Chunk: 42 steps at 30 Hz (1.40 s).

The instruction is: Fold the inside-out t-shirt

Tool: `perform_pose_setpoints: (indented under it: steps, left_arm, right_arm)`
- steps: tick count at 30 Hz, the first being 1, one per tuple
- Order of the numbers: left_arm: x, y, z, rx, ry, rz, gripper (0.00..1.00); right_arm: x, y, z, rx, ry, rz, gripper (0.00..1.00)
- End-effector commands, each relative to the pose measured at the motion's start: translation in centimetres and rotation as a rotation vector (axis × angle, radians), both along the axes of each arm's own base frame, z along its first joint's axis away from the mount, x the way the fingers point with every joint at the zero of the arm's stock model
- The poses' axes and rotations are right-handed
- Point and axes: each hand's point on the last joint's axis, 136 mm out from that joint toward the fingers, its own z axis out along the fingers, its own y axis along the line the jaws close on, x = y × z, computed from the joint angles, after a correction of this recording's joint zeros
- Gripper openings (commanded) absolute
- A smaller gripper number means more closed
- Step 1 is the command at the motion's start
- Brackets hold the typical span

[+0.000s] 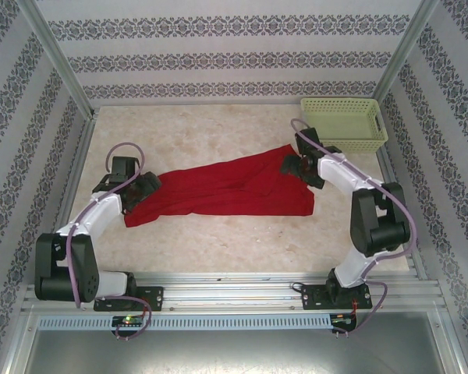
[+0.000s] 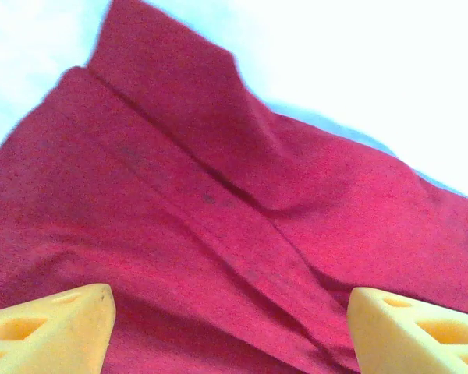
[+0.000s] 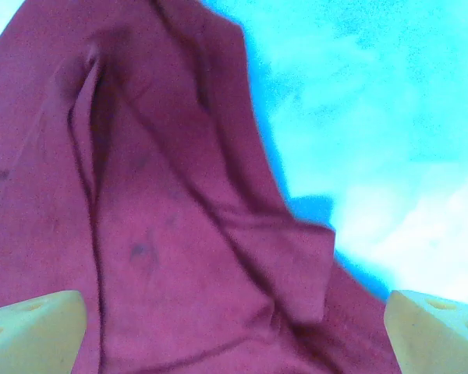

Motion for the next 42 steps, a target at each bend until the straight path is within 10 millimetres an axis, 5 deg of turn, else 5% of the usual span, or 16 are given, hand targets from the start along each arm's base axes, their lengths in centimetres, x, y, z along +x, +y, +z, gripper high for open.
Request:
perform_pose_setpoints:
  steps: [1,9,19,33,42]
  left_arm:
    - [-0.8,0.5,-1.2,0.039,0.050,-0.001,0.80]
    - [-1.3,0.5,-5.4,-0.023,0.138,0.021,0.84]
    - [-2.0,2.3,-8.1,-0.067,0.200,0.089,0.84]
    - [-3.2,3.9,-8.0,-0.070,0.199,0.146,0.85]
    - [-3.6,3.9,-8.2,-0.070,0.199,0.145,0.85]
  right_arm:
    - [1.1,-0.3,-1.8,-0.002,0.070,0.005,0.98]
    - [1.7,0.4,-5.4,0.035,0.160,-0.055,0.98]
    - [1.6,0.7,-5.6,-0.001,0.178,-0.042,0.98]
    - [1.5,5.8,-7.0,0.033,0.220,0.045,0.78]
    - [1.1,8.8,-7.7,0.092,0.208,0.094,0.51]
